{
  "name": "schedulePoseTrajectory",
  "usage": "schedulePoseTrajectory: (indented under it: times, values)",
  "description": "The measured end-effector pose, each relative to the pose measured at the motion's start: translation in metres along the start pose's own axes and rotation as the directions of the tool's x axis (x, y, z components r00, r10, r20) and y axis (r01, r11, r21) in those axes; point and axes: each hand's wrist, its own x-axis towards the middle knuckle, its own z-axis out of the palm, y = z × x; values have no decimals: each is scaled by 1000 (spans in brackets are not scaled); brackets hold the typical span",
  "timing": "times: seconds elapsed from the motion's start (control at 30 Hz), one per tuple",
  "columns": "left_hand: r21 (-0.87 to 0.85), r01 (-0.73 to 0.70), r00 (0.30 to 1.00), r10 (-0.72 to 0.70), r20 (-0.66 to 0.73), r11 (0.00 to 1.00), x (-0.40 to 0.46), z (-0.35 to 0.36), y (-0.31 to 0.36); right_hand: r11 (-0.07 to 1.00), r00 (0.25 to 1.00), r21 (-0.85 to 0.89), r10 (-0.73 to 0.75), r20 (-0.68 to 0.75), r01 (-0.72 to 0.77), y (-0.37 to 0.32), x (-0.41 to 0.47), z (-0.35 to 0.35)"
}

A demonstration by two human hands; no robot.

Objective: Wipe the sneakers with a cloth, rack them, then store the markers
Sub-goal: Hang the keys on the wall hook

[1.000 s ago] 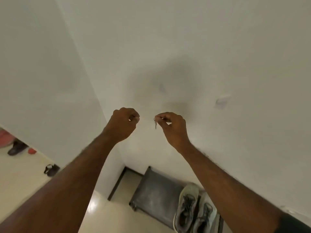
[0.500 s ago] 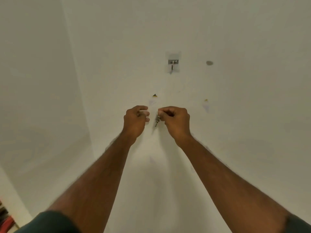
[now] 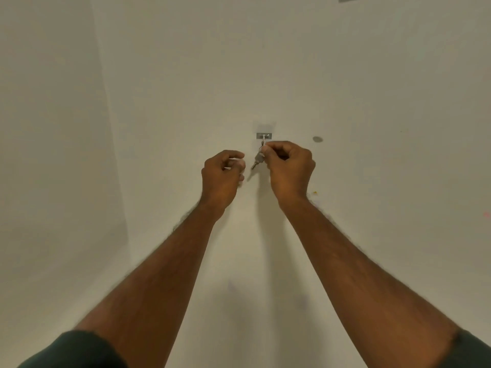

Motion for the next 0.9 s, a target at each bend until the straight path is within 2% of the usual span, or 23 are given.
schedulePoseTrajectory:
  times: [0.2,0.4,0.6,0.77,0.9]
  values:
    - [-81,-17,996,24,88,997,3,16,11,999,999,40,28,36,-29,-8,17,-5]
    - [-66,-19,996,25,90,998,0,18,18,991,997,-134,2,79,9,-7,24,0]
    - [48,30,997,-33,71,998,-9,21,15,943,987,-314,-63,150,108,1,16,-5]
    - [199,91,993,-103,53,976,-38,21,-12,882,978,-449,-59,200,145,17,-9,-29]
    - [320,131,979,-174,107,938,-82,18,-45,829,959,-534,-14,282,169,47,-53,-68]
